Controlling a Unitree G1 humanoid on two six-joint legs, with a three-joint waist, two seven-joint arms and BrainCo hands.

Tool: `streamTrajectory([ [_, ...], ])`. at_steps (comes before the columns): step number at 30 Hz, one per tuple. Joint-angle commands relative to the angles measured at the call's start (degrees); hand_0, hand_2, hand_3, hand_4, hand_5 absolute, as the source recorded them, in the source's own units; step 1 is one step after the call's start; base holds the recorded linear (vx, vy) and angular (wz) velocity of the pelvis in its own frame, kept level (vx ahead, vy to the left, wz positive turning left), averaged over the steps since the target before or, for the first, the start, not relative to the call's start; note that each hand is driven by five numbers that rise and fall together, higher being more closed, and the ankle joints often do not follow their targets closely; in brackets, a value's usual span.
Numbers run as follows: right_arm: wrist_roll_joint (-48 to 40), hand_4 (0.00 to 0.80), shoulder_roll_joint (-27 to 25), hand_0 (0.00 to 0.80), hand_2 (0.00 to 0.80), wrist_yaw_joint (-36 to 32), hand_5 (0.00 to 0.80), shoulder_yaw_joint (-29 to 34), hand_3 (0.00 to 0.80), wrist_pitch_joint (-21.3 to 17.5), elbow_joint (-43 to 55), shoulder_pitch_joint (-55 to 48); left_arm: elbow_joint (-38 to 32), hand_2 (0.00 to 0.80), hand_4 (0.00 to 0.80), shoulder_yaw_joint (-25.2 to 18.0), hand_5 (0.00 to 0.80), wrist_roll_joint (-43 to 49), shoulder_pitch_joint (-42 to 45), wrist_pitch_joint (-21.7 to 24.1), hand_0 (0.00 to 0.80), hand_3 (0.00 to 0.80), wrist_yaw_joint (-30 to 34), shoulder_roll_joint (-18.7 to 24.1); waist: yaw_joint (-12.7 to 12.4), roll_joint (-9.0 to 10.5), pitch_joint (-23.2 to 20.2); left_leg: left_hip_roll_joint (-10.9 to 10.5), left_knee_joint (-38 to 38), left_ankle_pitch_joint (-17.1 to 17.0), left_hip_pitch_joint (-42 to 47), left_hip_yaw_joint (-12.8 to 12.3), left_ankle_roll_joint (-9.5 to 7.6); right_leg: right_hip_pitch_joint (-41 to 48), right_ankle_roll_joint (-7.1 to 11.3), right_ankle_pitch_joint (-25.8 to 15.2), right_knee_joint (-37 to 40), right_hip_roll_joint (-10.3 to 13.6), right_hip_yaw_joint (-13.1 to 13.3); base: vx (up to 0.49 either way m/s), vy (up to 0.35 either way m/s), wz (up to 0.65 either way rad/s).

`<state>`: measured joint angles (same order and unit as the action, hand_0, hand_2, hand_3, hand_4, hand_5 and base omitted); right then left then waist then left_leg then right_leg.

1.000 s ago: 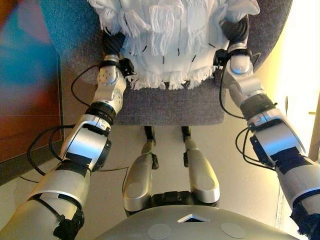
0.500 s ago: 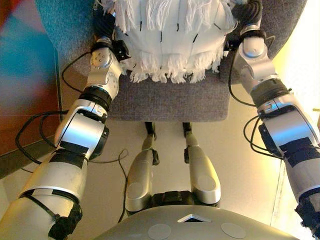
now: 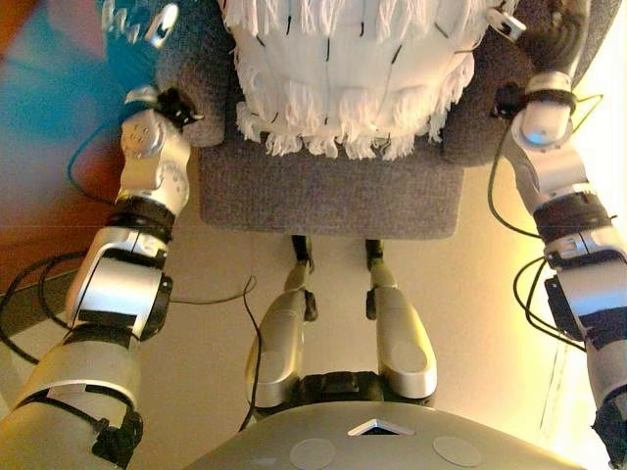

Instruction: Pick up the cushion and take it to the sofa

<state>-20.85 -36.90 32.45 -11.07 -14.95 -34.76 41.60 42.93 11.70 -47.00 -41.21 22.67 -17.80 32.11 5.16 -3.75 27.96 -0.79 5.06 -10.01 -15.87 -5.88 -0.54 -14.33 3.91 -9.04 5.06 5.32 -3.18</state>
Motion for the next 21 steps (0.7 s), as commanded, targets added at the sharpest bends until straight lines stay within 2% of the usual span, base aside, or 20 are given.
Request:
streamTrajectory([
  [1,1.75,0.0,-3.24,0.0,0.0,6.64,0.0,7.84,0.0,-5.39,1.57,-10.17,2.17,0.0,0.0,-3.92,0.0,3.08,8.53,1.98,0.0,0.0,1.06,0.08,-1.08,0.13,-5.7,-0.92,-2.53,8.46,2.67,-1.21,2.77,-2.01,1.55,6.67,-6.73,2.79,-2.37,0.048,-0.028,0.09],
  [6,-0.7,0.0,-1.53,0.0,0.0,8.46,0.0,15.79,0.0,-5.72,-1.58,-22.34,4.56,0.0,0.0,-8.5,0.0,3.65,18.06,-3.54,0.0,0.0,1.4,0.57,-1.15,1.0,-8.72,-0.46,-1.3,9.2,6.69,-1.1,2.63,2.52,1.6,7.16,-5.1,2.48,-3.62,0.05,-0.021,0.07],
  [9,-2.61,0.0,1.77,0.0,0.0,6.26,0.0,19.77,0.0,-5.87,-5.04,-30.92,8.5,0.0,0.0,-10.9,0.0,5.42,25.31,-6.12,0.0,0.0,4.68,-1.57,-1.06,1.66,-11.16,-0.02,-0.96,9.42,9.12,-0.96,2.61,5.3,1.65,7.11,-4.16,2.01,-4.16,0.069,-0.043,0.08],
  [11,-3.98,0.0,5.38,0.0,0.0,3.16,0.0,21.44,0.0,-3.63,-7.77,-36.82,9.97,0.0,0.0,-12.13,0.0,8.36,31.32,-7.37,0.0,0.0,5.94,-4.28,-1.19,2.09,-12.93,0.22,-0.92,9.56,10.8,-0.82,2.41,7.15,1.52,7.1,-3.86,1.54,-4.24,0.073,-0.047,0.02],
  [13,-3.92,0.0,9.34,0.0,0.0,1.04,0.0,21.69,0.0,-3.49,-12.06,-41.9,11.19,0.0,0.0,-13.44,0.0,11.7,36.55,-8.53,0.0,0.0,6.1,-7.53,-1.56,2.52,-14.62,0.33,-0.78,9.72,12.6,-0.49,2.06,9.11,1.26,7.21,-3.56,1.02,-4.24,0.08,-0.055,0.02],
  [17,-6.22,0.0,15.62,0.0,0.0,-6.49,0.0,21.18,0.0,-1.04,-28.91,-47.23,18.03,0.0,0.0,-14.72,0.0,18.79,43.03,-11.73,0.0,0.0,7.36,-11.78,-2.82,3.49,-18.96,0.7,-0.43,10.27,16.82,-0.11,1.52,13.69,0.83,7.55,-2.98,0.21,-4.49,0.096,-0.061,0.03],
  [20,-9.15,0.0,19.61,0.0,0.0,-15.92,0.0,19.18,0.0,4.85,-36.64,-48.13,26.26,0.0,0.0,-13.38,0.0,20.77,45.18,-14.79,0.0,0.0,9.78,-14.25,-3.23,4.04,-21.12,0.81,-0.06,10.82,19.65,0.08,1.21,16.81,0.6,7.85,-2.37,-0.26,-4.53,0.027,-0.057,0.08],
  [21,-7.21,0.0,21.27,0.0,0.0,-19.33,0.0,18.06,0.0,6.45,-38.25,-48.1,29.27,0.0,0.0,-12.8,0.0,21.35,45.57,-15.67,0.0,0.0,10.65,-15.29,-3.22,4.15,-21.63,0.83,-0.06,11.07,20.41,0.19,1.14,17.72,0.48,7.99,-2.19,-0.42,-4.45,-0.008,-0.034,0.05],
])
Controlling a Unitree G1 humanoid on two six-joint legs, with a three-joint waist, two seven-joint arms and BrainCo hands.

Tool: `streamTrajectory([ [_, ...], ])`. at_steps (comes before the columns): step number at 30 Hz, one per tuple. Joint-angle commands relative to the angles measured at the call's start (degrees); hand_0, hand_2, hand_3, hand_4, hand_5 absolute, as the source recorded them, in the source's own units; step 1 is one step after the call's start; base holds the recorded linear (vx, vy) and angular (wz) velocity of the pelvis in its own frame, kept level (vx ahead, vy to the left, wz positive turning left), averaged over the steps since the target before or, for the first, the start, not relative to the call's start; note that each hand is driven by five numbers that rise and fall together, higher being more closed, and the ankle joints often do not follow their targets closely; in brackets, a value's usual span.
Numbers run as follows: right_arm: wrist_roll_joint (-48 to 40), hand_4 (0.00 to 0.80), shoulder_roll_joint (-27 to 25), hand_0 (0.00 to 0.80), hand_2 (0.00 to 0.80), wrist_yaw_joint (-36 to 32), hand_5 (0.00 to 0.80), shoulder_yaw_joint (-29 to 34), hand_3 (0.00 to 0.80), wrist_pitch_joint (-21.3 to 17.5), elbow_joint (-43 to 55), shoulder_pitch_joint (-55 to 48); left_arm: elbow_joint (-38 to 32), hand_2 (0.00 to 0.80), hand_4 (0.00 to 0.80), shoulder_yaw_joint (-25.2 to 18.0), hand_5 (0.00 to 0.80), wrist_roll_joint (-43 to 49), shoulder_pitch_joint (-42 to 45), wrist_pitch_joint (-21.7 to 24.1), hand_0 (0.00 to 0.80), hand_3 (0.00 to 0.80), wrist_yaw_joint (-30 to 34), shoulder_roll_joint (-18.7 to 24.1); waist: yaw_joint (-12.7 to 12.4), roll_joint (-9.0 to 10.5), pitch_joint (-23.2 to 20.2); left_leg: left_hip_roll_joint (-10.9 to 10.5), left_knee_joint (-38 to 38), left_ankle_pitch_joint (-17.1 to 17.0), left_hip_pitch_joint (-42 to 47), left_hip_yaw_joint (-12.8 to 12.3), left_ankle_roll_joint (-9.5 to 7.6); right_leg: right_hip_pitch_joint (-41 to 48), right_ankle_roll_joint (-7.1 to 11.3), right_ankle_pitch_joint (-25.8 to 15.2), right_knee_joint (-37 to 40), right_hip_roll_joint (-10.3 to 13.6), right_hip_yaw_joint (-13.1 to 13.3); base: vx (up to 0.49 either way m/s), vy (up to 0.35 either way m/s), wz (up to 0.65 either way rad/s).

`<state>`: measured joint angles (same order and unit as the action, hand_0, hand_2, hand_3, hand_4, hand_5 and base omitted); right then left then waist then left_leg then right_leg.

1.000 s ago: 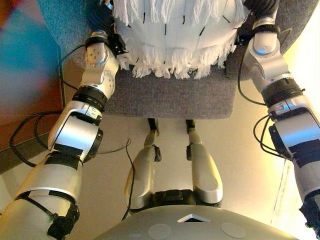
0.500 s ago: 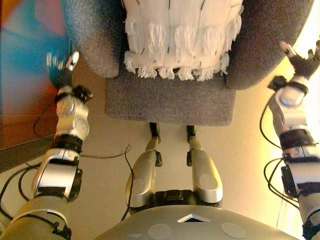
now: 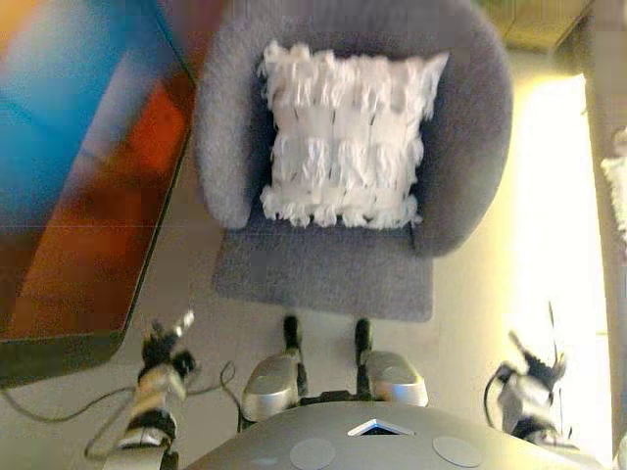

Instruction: Pick up the cushion and take it to the sofa

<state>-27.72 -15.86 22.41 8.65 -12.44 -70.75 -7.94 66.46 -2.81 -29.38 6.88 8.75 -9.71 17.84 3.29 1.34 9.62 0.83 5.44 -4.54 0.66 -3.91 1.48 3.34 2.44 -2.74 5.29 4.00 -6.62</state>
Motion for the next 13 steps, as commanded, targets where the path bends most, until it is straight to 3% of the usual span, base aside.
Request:
streamTrajectory([
  [1,1.97,0.0,1.6,0.0,0.0,-11.4,0.0,-2.91,0.0,5.48,-2.61,1.46,7.42,0.0,0.0,2.06,0.0,3.86,-2.29,-3.52,0.0,0.0,3.02,-1.86,-1.29,-0.86,-3.7,-0.86,-0.44,5.76,4.38,-1.68,-0.95,0.65,1.86,1.76,-2.29,0.77,-0.82,0.0,0.0,0.0],
  [4,4.24,0.0,5.75,0.0,0.0,-16.32,0.0,-7.99,0.0,9.29,-4.23,1.72,11.61,0.0,0.0,1.7,0.0,4.24,-2.36,-7.71,0.0,0.0,3.41,-4.65,-1.09,-0.48,-4.9,-1.14,-0.44,6.64,6.13,-1.45,-1.23,2.53,1.69,2.05,-1.89,0.5,-0.27,0.0,0.0,0.0],
  [7,10.37,0.0,7.54,0.0,0.0,-18.73,0.0,-12.51,0.0,9.93,-4.14,2.41,13.06,0.0,0.0,2.69,0.0,6.47,-3.12,-11.09,0.0,0.0,5.4,-6.52,-1.15,-0.2,-5.85,-1.28,-0.44,7.53,7.48,-1.33,-1.36,4.11,1.62,2.41,-1.37,0.47,-0.17,0.0,0.0,0.0],
  [9,10.25,0.0,7.74,0.0,0.0,-18.85,0.0,-14.39,0.0,11.03,-3.73,2.92,13.3,0.0,0.0,5.61,0.0,10.21,-3.65,-12.09,0.0,0.0,6.83,-7.29,-1.16,-0.21,-6.39,-1.2,-0.44,7.92,7.96,-1.44,-1.39,4.62,1.64,2.59,-1.28,0.51,-0.33,-0.016,-0.004,0.0],
  [13,9.48,0.0,6.96,0.0,0.0,-19.95,0.0,-15.53,0.0,11.67,-4.38,3.21,12.57,0.0,0.0,9.62,0.0,8.5,-4.54,-15.39,0.0,0.0,6.19,-7.22,-1.14,-0.4,-6.91,-1.02,-0.44,8.4,8.65,-1.5,-1.42,5.6,1.83,2.83,-0.91,0.53,-0.9,-0.008,-0.001,0.0],
])
